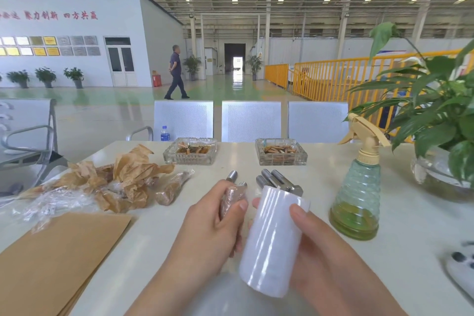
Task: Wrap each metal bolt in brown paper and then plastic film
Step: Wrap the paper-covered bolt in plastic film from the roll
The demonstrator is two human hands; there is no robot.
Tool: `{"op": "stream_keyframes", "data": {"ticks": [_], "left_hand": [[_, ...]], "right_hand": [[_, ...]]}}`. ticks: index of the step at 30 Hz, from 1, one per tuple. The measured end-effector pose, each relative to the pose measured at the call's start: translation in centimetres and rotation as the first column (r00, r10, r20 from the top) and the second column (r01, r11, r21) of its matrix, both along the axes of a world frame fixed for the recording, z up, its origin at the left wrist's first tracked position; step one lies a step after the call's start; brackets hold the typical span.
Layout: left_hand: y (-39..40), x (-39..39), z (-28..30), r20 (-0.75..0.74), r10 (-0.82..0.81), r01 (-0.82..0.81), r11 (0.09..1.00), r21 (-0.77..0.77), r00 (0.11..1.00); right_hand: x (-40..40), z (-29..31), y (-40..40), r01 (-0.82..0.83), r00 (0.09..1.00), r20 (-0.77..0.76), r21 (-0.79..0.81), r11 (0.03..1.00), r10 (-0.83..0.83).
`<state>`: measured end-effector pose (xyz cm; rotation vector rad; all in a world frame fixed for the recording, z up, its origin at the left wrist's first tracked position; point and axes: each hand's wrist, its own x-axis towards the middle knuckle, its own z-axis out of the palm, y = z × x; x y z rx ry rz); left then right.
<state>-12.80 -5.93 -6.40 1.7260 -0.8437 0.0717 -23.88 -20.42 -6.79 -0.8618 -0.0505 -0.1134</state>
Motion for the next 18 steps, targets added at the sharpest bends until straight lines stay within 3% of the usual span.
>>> {"op": "stream_keyframes", "data": {"ticks": [2,4,5,8,9,10,12,18], "left_hand": [[0.2,0.6,-0.3,0.034,0.086,-0.088,0.994,0.063,0.996],[-0.1,0.8,0.3,-0.107,0.088,-0.074,0.989,0.129,0.99],[0.5,0.8,-0.1,-0.226,-0.001,0.03,0.992,0.122,0.974],[0.7,1.3,-0.6,-0.524,-0.261,0.193,0.964,-0.182,0.811],[1.0,1.5,-0.1,-0.562,-0.329,0.229,0.943,-0.242,0.759],[1.2,1.8,0.3,-0.573,-0.348,0.24,0.936,-0.258,0.742],[1.8,1.7,0.8,-0.51,-0.343,0.282,0.939,-0.196,0.789],[1.0,0.7,1.0,-0.491,-0.189,0.182,0.981,-0.063,0.851]], "right_hand": [[0.2,0.1,0.1,-0.06,0.996,0.059,-0.05,0.997,0.063],[0.3,0.1,0.3,-0.066,0.997,0.021,-0.083,0.994,0.068],[0.4,0.1,0.2,-0.042,0.999,0.008,-0.081,0.996,0.043],[0.8,0.4,-0.3,0.081,0.995,-0.059,-0.004,0.997,-0.081],[1.0,0.7,-0.5,0.14,0.987,-0.085,0.015,0.99,-0.139],[1.0,1.2,-0.5,0.168,0.982,-0.097,0.046,0.985,-0.163],[0.9,2.1,-0.9,0.205,0.973,-0.127,0.09,0.975,-0.193],[0.5,2.0,0.4,0.189,0.967,-0.19,0.084,0.978,-0.171]]}}
